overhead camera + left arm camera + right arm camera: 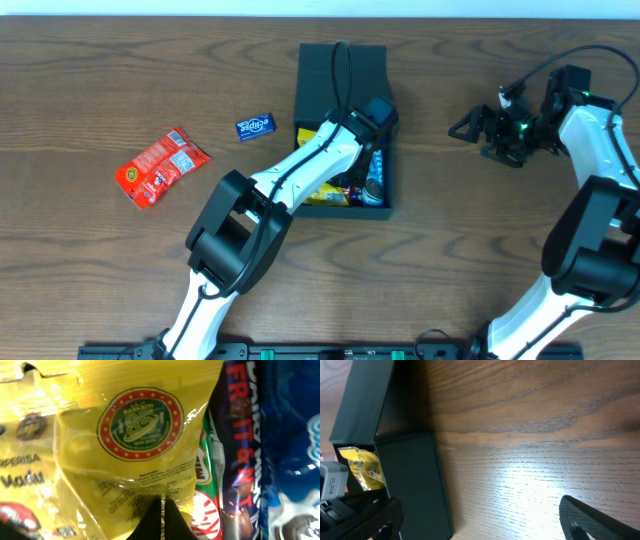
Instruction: Pack container
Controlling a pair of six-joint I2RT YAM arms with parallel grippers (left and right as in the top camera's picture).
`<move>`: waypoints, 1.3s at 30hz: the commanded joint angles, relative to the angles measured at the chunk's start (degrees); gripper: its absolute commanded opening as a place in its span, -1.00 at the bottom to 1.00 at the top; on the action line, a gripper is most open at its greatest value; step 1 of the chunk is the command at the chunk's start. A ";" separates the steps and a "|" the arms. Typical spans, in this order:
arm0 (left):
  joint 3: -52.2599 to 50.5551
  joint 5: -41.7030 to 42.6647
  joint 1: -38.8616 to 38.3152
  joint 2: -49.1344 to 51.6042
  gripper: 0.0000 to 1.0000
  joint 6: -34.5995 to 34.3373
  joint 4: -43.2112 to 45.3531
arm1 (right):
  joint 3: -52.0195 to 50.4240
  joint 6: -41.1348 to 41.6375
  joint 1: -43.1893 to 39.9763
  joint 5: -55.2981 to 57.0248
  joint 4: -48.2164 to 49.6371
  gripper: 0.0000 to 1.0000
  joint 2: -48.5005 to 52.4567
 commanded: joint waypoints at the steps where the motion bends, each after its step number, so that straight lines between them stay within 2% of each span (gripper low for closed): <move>1: 0.85 -8.87 0.83 -1.46 -0.89 0.79 -0.68 | 1.11 -0.66 -0.24 -0.17 -0.09 0.99 -0.15; 4: 0.85 -12.22 0.85 -2.91 -0.88 0.79 0.13 | 1.11 -0.66 -0.24 -0.17 -0.09 0.98 -0.15; 12: 0.83 -13.11 0.85 -2.75 -0.88 0.79 -0.13 | 1.11 -0.66 -0.17 -0.20 -0.33 0.98 -0.15; 15: 0.83 -13.03 0.90 -3.08 -0.88 0.59 -0.39 | 1.11 -1.84 0.33 -0.20 -1.31 0.86 -0.15; 17: 0.83 -12.98 1.11 -3.17 -0.88 0.55 -0.37 | 1.05 -2.56 1.20 -0.22 -1.60 0.39 -0.15; 19: 0.76 -12.04 1.79 -3.17 -0.88 -0.33 -0.39 | 1.01 -2.58 2.80 -0.22 -1.36 -0.39 -0.13; 20: 0.74 -11.10 2.25 -3.17 -0.88 -0.33 -0.33 | 1.01 -2.58 3.78 -0.22 -1.14 -0.67 -0.04; 22: 0.74 -9.92 3.65 -3.17 -0.88 -0.96 -0.33 | 0.98 -2.58 6.27 -0.22 -0.37 -0.97 0.33; 29: 0.20 -5.44 8.44 -3.17 -0.88 -1.14 -0.50 | 0.98 -3.41 13.27 -0.20 1.68 -0.97 2.36; 39: 0.22 -5.05 9.46 -6.34 -0.88 -0.74 -0.57 | 0.98 -2.93 14.56 -0.24 3.08 -0.97 2.54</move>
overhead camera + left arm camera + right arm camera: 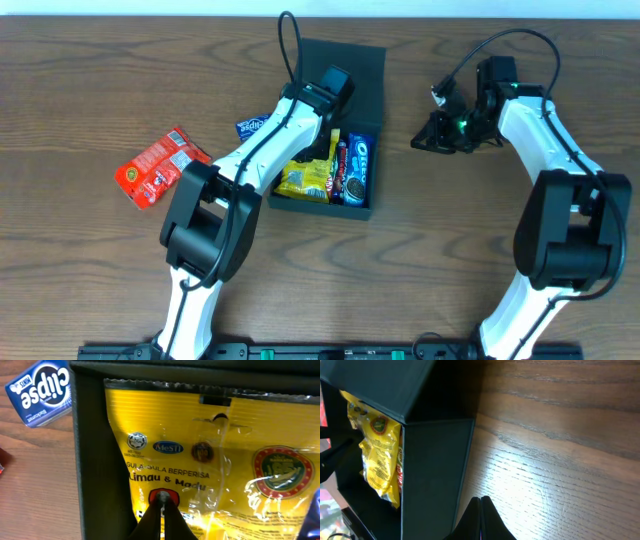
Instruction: Pack container
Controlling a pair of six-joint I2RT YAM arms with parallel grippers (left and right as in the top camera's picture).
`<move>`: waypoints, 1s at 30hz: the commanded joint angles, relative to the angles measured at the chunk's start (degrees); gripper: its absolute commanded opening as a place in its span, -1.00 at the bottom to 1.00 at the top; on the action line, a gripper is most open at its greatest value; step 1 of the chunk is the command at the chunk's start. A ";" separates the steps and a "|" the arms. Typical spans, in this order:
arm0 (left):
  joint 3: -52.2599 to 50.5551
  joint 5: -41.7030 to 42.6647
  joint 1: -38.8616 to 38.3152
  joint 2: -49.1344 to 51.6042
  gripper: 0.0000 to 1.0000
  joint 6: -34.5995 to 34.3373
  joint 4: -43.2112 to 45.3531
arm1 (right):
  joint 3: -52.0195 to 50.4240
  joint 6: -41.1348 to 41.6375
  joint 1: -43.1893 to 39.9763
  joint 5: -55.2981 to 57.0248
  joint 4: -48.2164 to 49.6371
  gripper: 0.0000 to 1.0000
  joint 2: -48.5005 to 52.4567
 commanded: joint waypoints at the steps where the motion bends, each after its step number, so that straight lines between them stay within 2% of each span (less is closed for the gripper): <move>1: 0.22 -0.59 0.26 -5.68 -0.88 -0.44 -0.39 | 0.98 -0.66 0.13 -0.31 -0.09 -0.97 0.63; 9: 0.00 -2.69 7.50 -13.33 -0.88 -1.99 -1.31 | 0.98 -0.66 1.64 -0.28 1.31 -0.98 0.63; 14: -3.76 5.92 11.21 -11.69 -0.88 -2.60 -1.14 | 0.98 -0.20 3.23 -0.26 2.91 -0.97 0.63; 21: -12.87 15.47 11.41 -11.45 -0.88 -3.69 1.60 | 0.98 -0.20 5.11 -0.28 4.15 -0.97 0.66; 30: -15.93 20.00 11.21 -11.45 -0.88 -4.33 2.56 | 0.98 1.55 8.90 -0.35 6.01 -0.97 2.05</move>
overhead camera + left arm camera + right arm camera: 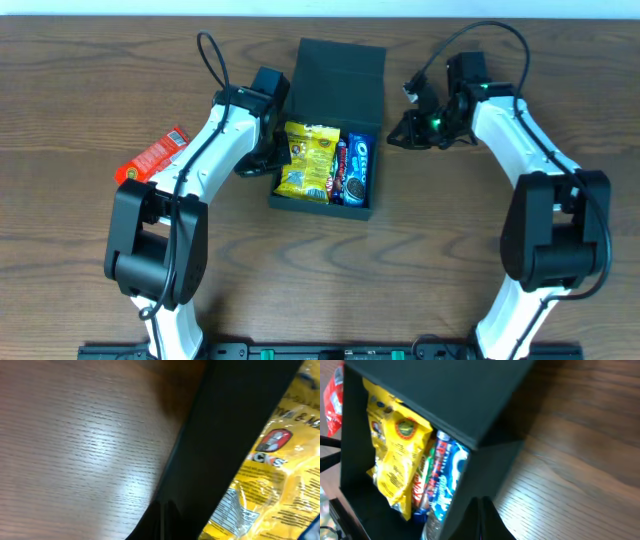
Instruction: Pack container
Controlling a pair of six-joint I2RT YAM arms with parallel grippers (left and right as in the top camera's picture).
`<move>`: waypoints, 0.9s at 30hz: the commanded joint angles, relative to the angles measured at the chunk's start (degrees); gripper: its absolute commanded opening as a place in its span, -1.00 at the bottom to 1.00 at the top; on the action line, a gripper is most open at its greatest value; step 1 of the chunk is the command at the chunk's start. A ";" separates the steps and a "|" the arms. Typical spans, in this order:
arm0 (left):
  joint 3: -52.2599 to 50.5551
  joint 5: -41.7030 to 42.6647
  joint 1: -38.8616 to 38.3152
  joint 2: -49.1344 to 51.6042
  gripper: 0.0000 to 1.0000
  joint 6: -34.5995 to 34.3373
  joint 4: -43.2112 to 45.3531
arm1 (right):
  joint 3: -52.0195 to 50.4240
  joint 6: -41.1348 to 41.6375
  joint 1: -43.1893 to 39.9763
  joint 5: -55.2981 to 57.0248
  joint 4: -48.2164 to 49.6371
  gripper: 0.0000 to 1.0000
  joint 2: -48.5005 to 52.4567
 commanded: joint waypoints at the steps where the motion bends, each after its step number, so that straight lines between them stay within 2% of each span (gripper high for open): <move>1: -0.35 3.08 -0.28 0.50 -0.88 -0.85 -0.11 | 0.98 1.44 1.81 -0.55 0.39 -0.98 2.51; 8: -0.35 6.95 -0.31 0.50 -0.88 0.26 -0.24 | 1.01 3.56 3.50 -0.92 2.32 -0.97 5.38; 18: -0.35 5.68 -0.22 0.50 -0.88 0.70 -0.83 | 1.01 5.31 3.54 -1.92 4.85 -0.97 5.38; 22: 0.63 -0.50 0.92 -0.61 -0.88 1.42 -1.11 | 1.18 6.34 2.58 -1.88 4.85 -0.97 5.31; 27: 1.81 -15.39 3.08 -6.93 -0.88 0.81 -1.57 | 2.75 6.84 -0.02 -1.90 3.45 -0.97 5.22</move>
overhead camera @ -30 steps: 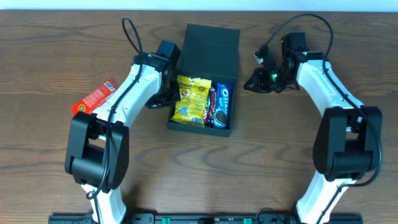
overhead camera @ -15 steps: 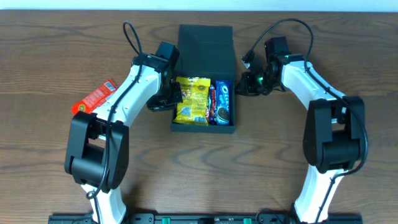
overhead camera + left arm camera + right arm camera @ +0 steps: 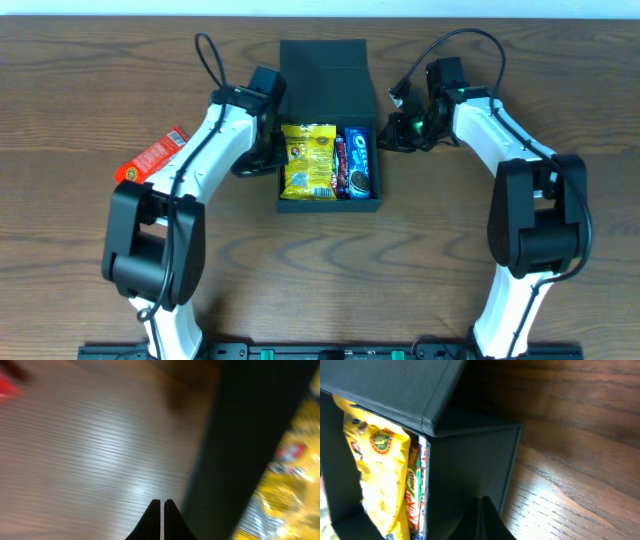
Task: Pack container
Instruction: 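Grasp the red snack bag with the left gripper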
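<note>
The black box (image 3: 329, 206) stands mid-table with its lid (image 3: 322, 78) folded back. Inside lie a yellow snack pack (image 3: 309, 160), a dark bar and a blue Oreo pack (image 3: 359, 165). My left gripper (image 3: 262, 160) is shut against the outside of the box's left wall. In the left wrist view its tips (image 3: 161, 503) sit beside the dark wall (image 3: 240, 435), and the view is blurred. My right gripper (image 3: 384, 138) is shut at the right wall. In the right wrist view it (image 3: 481, 501) touches that wall (image 3: 465, 470), with the yellow pack (image 3: 380, 460) beyond.
A red snack packet (image 3: 150, 160) lies on the wooden table (image 3: 480, 270) to the left of the left arm. Cables loop above both wrists at the back.
The box was slightly skewed and now stands square, a little further left. My right gripper has moved left onto the box's right wall. The left gripper stays at the left wall.
First my left gripper was shut inside the box on the yellow pack, and the right one was open far to the right. Then the left was at the box's back left corner and the right had shut nearer. Later both flanked the box, which now stands straight.
</note>
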Controlling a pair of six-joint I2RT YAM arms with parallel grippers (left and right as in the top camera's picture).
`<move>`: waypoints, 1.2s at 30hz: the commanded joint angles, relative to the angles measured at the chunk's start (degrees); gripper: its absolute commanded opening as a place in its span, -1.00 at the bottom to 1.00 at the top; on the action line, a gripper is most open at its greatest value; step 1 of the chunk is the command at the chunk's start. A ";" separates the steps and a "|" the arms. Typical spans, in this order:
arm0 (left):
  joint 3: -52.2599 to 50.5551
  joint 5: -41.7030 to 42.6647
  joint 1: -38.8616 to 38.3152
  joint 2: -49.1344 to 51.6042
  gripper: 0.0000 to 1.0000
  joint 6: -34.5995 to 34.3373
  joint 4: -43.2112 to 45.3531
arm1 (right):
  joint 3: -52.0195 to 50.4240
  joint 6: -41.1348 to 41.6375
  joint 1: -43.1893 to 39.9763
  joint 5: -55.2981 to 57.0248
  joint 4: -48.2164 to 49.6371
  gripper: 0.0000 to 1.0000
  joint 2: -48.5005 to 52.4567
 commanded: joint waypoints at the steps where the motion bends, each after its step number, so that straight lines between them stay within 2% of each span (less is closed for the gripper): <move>1: 1.79 -13.16 2.40 -6.86 -0.88 -0.57 -0.59 | 2.45 0.87 -2.12 -2.05 -0.81 -0.98 0.31; 3: 1.77 -15.04 4.79 -8.87 -0.88 -0.22 -1.22 | 3.17 0.85 -3.26 -2.08 -1.49 -0.97 0.13; 4: 1.77 -15.32 6.54 -9.66 -0.88 2.05 -1.49 | 3.32 0.85 -3.72 -2.08 -1.49 -0.97 0.07; 10: 1.73 -9.84 17.07 -10.51 -0.86 33.00 -2.69 | 3.67 0.83 -6.10 -2.08 -1.42 -0.97 -0.24; 12: 1.70 -7.43 20.26 -10.51 -0.65 41.33 -3.13 | 3.69 0.83 -6.36 -2.08 -1.44 -0.97 -0.24; 14: 1.70 -5.25 23.28 -10.51 -0.27 48.04 -3.30 | 3.69 0.83 -6.40 -2.08 -1.42 -0.97 -0.24; 16: 1.70 -4.48 26.08 -10.51 0.35 52.02 -2.89 | 3.69 0.83 -6.40 -2.08 -1.44 -0.97 -0.24; 17: 1.70 -3.72 27.43 -10.51 0.79 53.62 -2.56 | 3.69 0.81 -6.40 -2.08 -1.44 -0.97 -0.24; 18: 1.70 -2.64 28.76 -10.49 0.91 55.21 -2.10 | 3.69 0.81 -6.40 -2.05 -1.44 -0.97 -0.24; 23: 1.70 7.10 36.00 -9.79 0.90 62.97 1.77 | 3.69 0.83 -6.38 -2.05 -1.44 -0.97 -0.24; 27: 1.70 15.04 38.03 -7.34 0.90 68.19 1.86 | 3.69 0.85 -6.38 -2.05 -1.51 -0.97 -0.24; 36: 1.70 13.99 36.17 3.23 0.91 76.76 2.54 | 3.69 1.66 -6.40 -2.03 -2.56 -0.96 -0.24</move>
